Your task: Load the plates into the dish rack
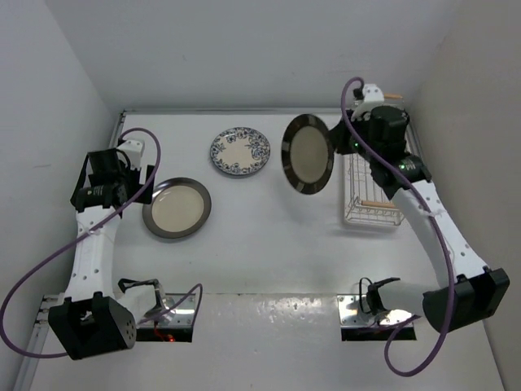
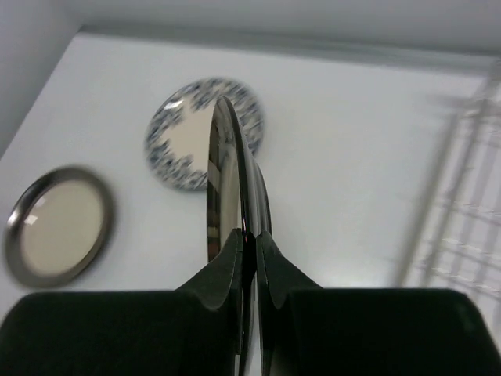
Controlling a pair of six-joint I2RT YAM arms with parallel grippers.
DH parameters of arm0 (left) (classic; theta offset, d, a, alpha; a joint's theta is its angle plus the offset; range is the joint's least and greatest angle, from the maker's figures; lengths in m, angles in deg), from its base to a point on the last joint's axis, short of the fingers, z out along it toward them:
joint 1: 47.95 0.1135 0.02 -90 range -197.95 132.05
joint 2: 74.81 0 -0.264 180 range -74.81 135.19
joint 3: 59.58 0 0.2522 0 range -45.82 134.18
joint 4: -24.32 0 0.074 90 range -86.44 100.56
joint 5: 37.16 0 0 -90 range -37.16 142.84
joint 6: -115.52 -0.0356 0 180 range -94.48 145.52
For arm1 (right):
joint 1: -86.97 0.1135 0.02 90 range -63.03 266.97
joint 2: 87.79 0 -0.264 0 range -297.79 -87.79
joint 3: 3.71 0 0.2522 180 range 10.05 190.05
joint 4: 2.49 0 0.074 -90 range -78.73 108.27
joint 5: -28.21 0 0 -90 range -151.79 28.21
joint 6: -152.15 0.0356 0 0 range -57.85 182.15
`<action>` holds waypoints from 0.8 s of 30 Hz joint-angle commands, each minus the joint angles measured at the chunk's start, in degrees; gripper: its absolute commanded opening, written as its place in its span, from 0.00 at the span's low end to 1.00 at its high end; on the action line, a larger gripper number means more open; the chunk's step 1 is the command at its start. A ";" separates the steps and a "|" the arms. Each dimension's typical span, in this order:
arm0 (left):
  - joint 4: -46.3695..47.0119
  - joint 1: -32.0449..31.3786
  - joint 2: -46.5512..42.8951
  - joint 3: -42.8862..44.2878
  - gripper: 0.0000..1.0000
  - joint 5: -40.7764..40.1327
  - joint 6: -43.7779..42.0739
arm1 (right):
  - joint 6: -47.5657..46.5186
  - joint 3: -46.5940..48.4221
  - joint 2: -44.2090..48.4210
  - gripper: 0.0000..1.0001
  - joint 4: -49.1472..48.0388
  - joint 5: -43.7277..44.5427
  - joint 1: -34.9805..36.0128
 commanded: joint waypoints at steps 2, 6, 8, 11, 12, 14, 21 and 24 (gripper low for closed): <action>0.64 0.43 0.81 3.23 1.00 0.01 0.29 | -2.15 7.60 2.18 0.00 -4.93 14.10 -5.49; 0.64 -0.10 1.94 3.23 1.00 0.53 0.29 | -6.86 10.67 2.10 0.00 -6.95 20.00 -10.94; 0.64 -0.10 1.95 3.23 1.00 0.01 0.29 | -10.90 11.20 1.92 0.00 -8.44 24.05 -13.31; 0.64 -0.62 2.48 3.76 1.00 0.01 0.29 | -14.78 12.26 2.10 0.00 -10.03 25.81 -16.39; 1.16 -0.62 3.09 3.76 1.00 0.01 0.29 | -15.32 12.61 2.01 0.00 -10.29 25.64 -16.92; 1.17 -1.15 3.61 3.76 1.00 0.01 0.29 | -16.90 13.05 1.75 0.00 -10.73 25.29 -19.38; 1.17 -1.68 4.15 4.29 1.00 0.01 0.29 | -19.64 8.93 1.83 0.00 -11.61 21.95 -24.66; 1.17 -2.20 4.67 4.29 1.00 0.01 -0.24 | -22.97 5.33 2.97 0.00 -13.63 19.50 -26.32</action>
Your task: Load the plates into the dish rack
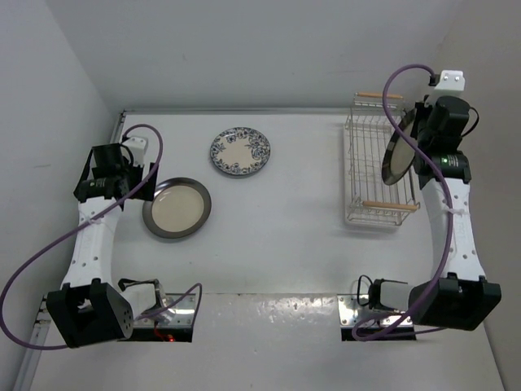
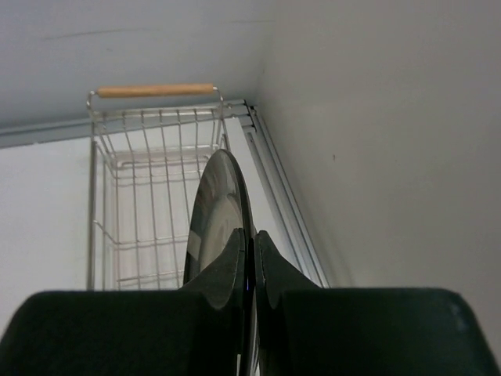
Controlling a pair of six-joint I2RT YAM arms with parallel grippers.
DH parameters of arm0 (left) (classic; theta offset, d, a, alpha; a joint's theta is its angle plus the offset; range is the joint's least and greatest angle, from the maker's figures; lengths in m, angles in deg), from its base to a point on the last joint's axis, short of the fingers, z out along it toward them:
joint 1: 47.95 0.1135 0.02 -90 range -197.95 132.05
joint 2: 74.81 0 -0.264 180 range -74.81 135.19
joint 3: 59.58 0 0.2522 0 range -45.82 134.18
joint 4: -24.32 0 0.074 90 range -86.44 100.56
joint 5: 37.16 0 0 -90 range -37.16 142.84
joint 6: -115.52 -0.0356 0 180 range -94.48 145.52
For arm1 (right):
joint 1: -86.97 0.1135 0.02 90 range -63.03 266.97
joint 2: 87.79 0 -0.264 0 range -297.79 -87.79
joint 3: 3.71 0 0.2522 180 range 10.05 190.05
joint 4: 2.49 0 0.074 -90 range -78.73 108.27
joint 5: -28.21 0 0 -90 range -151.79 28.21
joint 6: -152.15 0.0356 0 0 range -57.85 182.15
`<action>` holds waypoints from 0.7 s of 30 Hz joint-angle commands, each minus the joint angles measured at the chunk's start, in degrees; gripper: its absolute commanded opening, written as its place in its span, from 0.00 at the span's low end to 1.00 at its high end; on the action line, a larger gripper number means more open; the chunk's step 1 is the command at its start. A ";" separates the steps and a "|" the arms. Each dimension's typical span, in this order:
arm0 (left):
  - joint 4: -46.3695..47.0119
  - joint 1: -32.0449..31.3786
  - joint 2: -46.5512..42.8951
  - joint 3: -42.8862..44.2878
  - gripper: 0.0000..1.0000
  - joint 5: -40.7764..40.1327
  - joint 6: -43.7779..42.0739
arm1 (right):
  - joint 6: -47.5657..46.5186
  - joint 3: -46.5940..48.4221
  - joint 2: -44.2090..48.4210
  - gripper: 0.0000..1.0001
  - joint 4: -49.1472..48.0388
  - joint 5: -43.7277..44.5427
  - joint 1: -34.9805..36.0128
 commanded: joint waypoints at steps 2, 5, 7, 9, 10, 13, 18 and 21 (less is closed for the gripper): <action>1.06 -0.94 -0.03 2.39 1.00 -0.61 -0.22 | -6.44 -2.77 2.63 0.00 -12.06 -4.19 -2.74; 1.06 -1.46 -0.03 2.39 1.00 -0.61 -0.22 | -10.84 -7.32 3.24 0.00 -17.22 -6.12 -3.19; 1.06 -1.47 -0.03 2.39 1.00 -0.09 -0.22 | -11.65 -8.31 3.07 0.00 -18.39 -7.09 -3.19; 1.06 -1.47 -0.03 2.39 1.00 -0.08 -0.22 | -12.79 -7.97 1.76 0.00 -17.69 -8.14 -3.37; 1.06 -1.47 -0.03 2.39 1.00 -0.08 -0.22 | -13.14 -7.70 1.57 0.00 -17.69 -8.50 -3.37; 1.06 -1.99 -0.03 2.39 1.00 -0.60 -0.22 | -14.20 -8.93 1.13 0.00 -18.30 -11.12 -3.46; 1.06 -1.99 -0.03 1.16 1.00 -0.61 0.31 | -15.61 -9.98 2.27 0.00 -18.56 -12.02 -3.37; 1.06 -1.99 -0.03 1.16 1.00 -0.61 0.31 | -17.80 -11.47 3.76 0.00 -20.93 -10.18 -3.28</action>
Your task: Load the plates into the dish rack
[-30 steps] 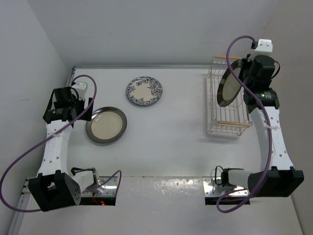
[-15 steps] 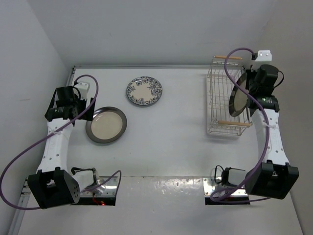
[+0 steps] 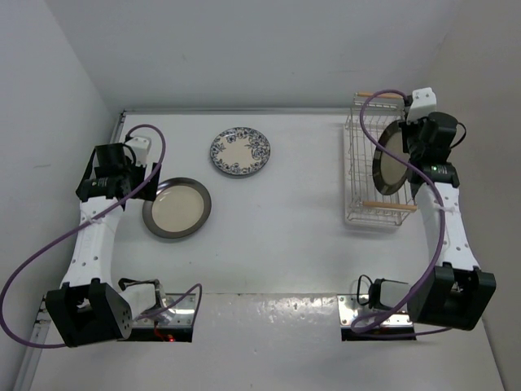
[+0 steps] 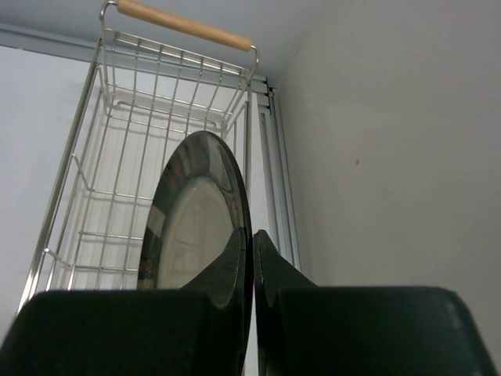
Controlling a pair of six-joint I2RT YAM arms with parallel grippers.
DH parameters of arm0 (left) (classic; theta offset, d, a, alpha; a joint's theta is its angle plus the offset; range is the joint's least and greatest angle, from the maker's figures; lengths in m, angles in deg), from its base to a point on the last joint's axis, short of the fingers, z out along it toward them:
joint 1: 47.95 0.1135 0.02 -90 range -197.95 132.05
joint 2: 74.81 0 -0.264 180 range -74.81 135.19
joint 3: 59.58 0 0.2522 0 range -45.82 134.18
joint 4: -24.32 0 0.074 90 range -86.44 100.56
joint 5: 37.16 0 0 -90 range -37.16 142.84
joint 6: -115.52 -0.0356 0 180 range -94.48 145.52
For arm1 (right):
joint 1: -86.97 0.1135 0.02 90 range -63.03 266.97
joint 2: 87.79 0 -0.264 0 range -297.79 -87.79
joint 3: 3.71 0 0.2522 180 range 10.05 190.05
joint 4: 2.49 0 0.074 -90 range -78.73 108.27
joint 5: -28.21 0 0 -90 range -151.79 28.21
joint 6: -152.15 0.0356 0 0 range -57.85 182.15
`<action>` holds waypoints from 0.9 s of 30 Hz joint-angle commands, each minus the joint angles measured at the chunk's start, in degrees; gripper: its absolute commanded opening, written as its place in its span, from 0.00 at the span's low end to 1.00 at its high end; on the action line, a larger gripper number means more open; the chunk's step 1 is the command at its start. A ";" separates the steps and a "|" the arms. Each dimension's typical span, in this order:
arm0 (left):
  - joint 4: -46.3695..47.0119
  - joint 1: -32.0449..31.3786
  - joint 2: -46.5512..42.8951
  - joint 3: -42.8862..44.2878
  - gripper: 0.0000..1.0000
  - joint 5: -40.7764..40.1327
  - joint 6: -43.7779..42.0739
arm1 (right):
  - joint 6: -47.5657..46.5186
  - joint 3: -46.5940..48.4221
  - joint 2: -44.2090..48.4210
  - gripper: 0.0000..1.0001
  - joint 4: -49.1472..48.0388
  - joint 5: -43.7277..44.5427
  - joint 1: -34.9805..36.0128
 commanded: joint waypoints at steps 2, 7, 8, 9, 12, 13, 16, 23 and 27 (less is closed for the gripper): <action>1.08 -1.08 -0.29 1.68 1.00 -0.39 0.46 | -4.76 0.30 4.38 0.00 -12.65 1.46 -0.27; 1.08 -1.08 -0.29 1.68 1.00 -0.39 0.46 | -7.40 -2.68 5.44 0.00 -15.11 4.36 -0.27; 1.08 -1.08 -0.29 1.68 1.00 -0.39 0.46 | -7.57 -3.04 5.52 0.00 -15.20 4.54 -0.27; 1.08 -1.08 -0.29 1.68 1.00 -0.39 0.46 | -8.01 -3.30 5.44 0.00 -15.55 4.54 -0.27; 1.08 -1.08 -0.29 1.68 1.00 -0.39 0.46 | -8.10 -4.27 5.88 0.00 -15.47 4.10 -0.09; 1.08 -1.08 -0.29 1.68 1.00 -0.39 0.46 | -8.36 -4.88 6.14 0.00 -15.47 4.19 -0.18; 1.08 -1.08 -0.29 1.68 1.00 -0.92 0.46 | -10.82 -7.51 7.27 0.00 -15.90 5.15 0.43; 1.08 -1.61 -0.29 1.68 1.00 -0.92 0.46 | -11.44 -14.55 9.22 0.00 -16.96 2.26 0.44; 1.08 -1.61 -0.29 1.68 1.00 1.10 -1.12 | -10.65 -17.54 10.27 0.05 -17.31 -0.20 0.44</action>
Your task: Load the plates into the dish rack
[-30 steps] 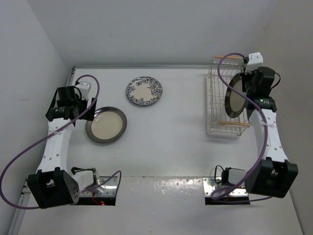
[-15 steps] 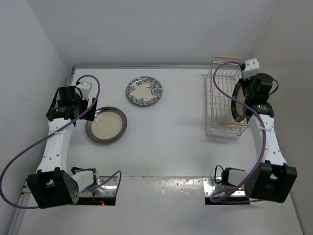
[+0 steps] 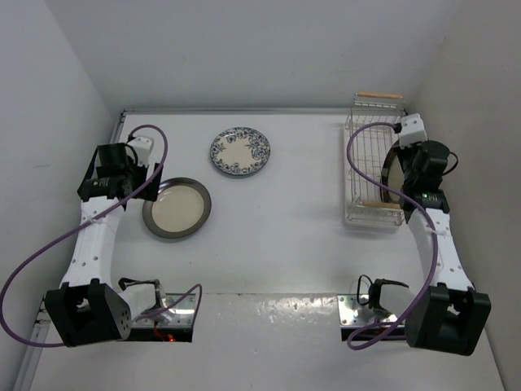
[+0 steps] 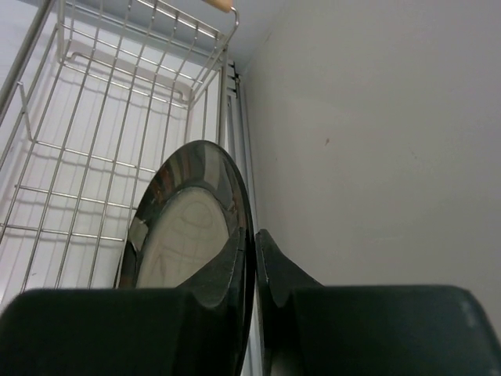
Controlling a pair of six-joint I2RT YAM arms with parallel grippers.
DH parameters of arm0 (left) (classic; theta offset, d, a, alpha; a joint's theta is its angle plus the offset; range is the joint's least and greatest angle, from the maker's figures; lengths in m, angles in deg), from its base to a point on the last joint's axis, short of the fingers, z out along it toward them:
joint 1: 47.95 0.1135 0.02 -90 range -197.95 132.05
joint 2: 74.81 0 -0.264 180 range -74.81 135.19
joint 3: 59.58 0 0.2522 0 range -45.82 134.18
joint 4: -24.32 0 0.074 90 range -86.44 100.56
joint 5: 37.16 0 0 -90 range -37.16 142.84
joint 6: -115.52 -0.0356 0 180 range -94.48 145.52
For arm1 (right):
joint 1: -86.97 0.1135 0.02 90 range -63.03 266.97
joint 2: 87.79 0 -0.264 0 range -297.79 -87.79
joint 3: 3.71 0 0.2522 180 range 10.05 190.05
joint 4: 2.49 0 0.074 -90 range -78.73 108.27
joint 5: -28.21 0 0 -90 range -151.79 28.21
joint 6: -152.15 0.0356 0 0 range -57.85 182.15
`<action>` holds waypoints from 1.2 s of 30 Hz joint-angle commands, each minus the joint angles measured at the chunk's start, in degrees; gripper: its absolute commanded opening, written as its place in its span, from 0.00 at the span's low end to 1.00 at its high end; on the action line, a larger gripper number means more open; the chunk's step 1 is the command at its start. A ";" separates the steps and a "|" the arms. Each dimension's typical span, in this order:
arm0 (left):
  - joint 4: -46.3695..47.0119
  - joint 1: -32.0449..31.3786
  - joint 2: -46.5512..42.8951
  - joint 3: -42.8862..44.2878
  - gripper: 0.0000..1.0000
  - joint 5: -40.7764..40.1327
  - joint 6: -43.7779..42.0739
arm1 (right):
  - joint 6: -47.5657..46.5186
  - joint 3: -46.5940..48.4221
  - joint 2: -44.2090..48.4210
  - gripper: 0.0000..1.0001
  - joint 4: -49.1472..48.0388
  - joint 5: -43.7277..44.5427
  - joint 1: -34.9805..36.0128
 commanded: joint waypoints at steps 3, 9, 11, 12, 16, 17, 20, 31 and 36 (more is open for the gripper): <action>1.08 -1.15 -0.29 1.07 1.00 1.94 -2.00 | 0.73 -1.50 1.94 0.24 -6.91 -3.95 0.28; -1.55 -0.27 3.83 1.07 1.00 4.48 -3.58 | 4.95 2.18 2.12 0.84 -5.07 -6.15 0.28; -1.55 0.95 7.78 0.54 1.00 4.49 -4.11 | 6.44 4.98 1.95 0.87 -4.45 -6.14 0.28; -1.55 0.96 9.36 0.54 1.00 4.49 -4.11 | 7.41 5.70 1.94 0.89 -3.41 -6.67 0.63; -1.55 4.29 18.24 2.73 1.00 6.59 -4.81 | 11.10 10.01 2.82 0.90 -0.24 -7.20 2.92; -1.55 5.87 22.09 4.48 1.00 8.25 -4.81 | 11.37 11.14 3.34 0.90 2.47 -8.77 4.57; -1.55 8.77 27.21 7.56 1.00 12.03 -4.81 | 12.43 12.12 4.13 0.91 4.25 -12.12 7.04; -4.71 11.07 47.86 13.55 0.68 22.85 -7.45 | 11.73 7.47 5.46 0.93 9.53 -13.70 22.77; -7.79 11.07 53.23 17.85 0.19 27.07 -8.59 | 15.85 4.22 3.70 0.93 7.50 -14.23 29.10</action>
